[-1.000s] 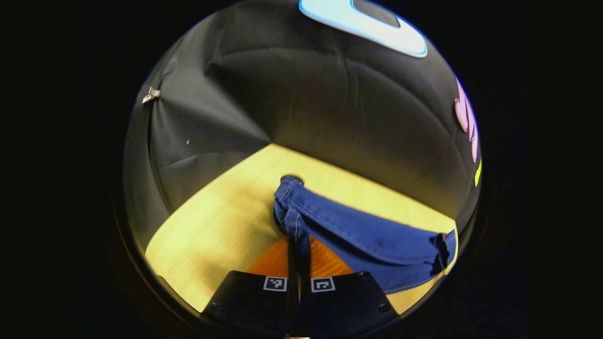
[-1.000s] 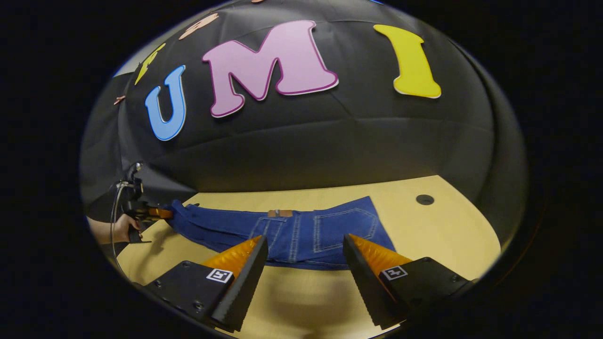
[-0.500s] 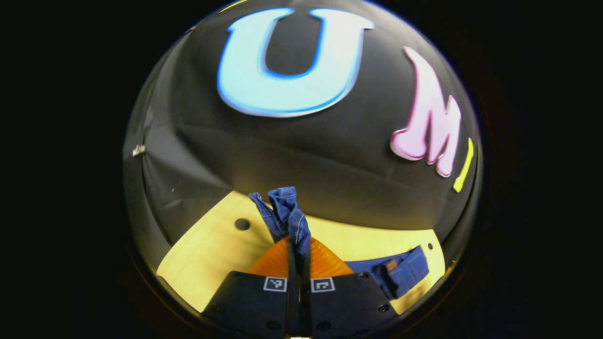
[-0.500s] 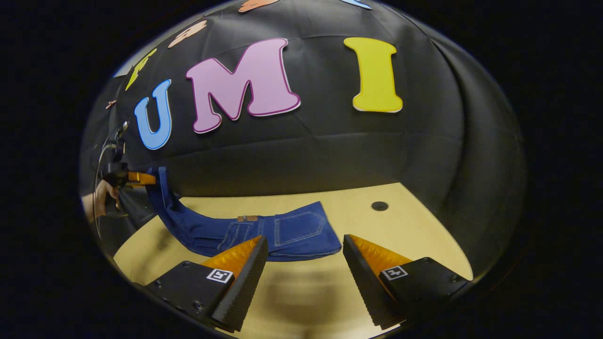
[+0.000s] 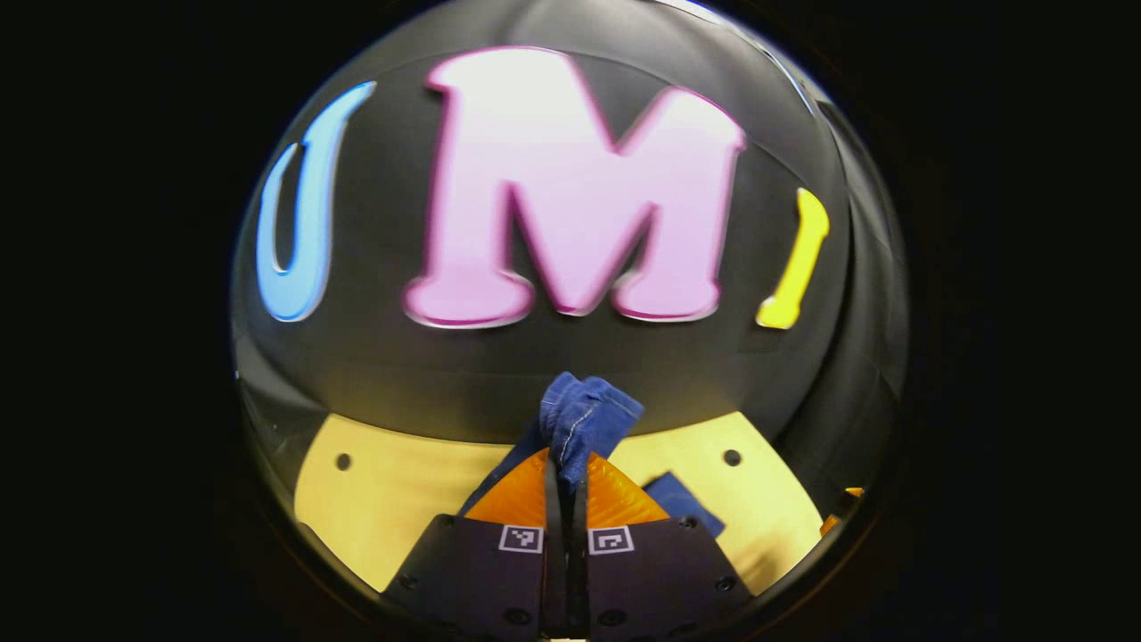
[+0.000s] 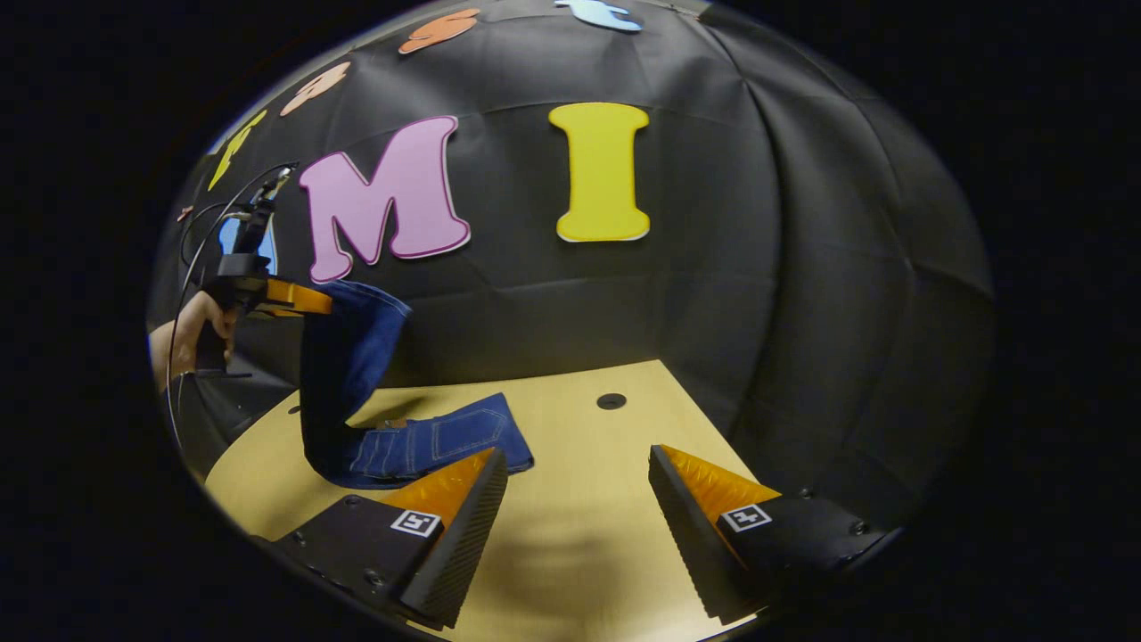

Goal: Grasp the waist and the cuffs of the jeans and fold them to make the two legs overlap; first hold the waist and fold one-third of the jeans toward the cuffs, then hold the cuffs and fold the remaining one-third in the same direction to finish folding.

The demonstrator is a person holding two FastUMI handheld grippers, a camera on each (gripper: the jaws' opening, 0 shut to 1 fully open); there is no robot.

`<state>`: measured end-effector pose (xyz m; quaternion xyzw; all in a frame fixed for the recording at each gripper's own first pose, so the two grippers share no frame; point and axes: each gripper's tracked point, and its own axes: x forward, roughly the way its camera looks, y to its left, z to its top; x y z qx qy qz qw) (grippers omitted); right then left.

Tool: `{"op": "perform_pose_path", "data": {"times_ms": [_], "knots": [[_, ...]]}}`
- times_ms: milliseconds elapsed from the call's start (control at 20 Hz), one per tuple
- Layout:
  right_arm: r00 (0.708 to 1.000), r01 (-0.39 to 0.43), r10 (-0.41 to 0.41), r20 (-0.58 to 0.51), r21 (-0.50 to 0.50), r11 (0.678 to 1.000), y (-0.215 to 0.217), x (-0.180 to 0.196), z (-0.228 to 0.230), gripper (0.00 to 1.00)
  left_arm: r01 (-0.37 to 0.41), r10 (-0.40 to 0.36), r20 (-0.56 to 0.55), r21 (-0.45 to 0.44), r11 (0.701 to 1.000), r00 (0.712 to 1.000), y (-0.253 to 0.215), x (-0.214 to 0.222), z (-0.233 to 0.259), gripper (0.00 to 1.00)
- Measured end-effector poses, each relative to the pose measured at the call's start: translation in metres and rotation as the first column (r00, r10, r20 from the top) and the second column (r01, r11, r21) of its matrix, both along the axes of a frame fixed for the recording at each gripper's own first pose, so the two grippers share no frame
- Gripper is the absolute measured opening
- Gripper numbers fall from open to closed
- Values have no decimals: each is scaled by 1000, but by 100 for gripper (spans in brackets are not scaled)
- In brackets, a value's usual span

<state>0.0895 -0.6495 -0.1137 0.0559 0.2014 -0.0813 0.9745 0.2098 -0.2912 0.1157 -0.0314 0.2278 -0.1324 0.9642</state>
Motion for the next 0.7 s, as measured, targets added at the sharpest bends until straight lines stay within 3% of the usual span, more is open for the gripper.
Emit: {"op": "perform_pose_path", "data": {"times_ms": [200, 400, 550, 700], "knots": [[999, 44, -44, -5, 11, 999, -18, -20, 6, 98, 42, -46, -118, -35, 999, 992, -90, -8, -71, 2], [999, 45, -45, -13, 31, 998, -13, -30, 5, 98, -31, 24, -205, -33, 999, 979, -115, -22, -136, 2], [999, 41, -41, -21, 45, 998, -7, -36, 3, 98, 6, -36, -346, -86, 996, 938, -132, -54, -175, 9], [999, 33, -31, -28, 48, 998, -5, -37, 5, 98, -22, -30, -377, -133, 991, 926, -128, -67, -184, 68]]}}
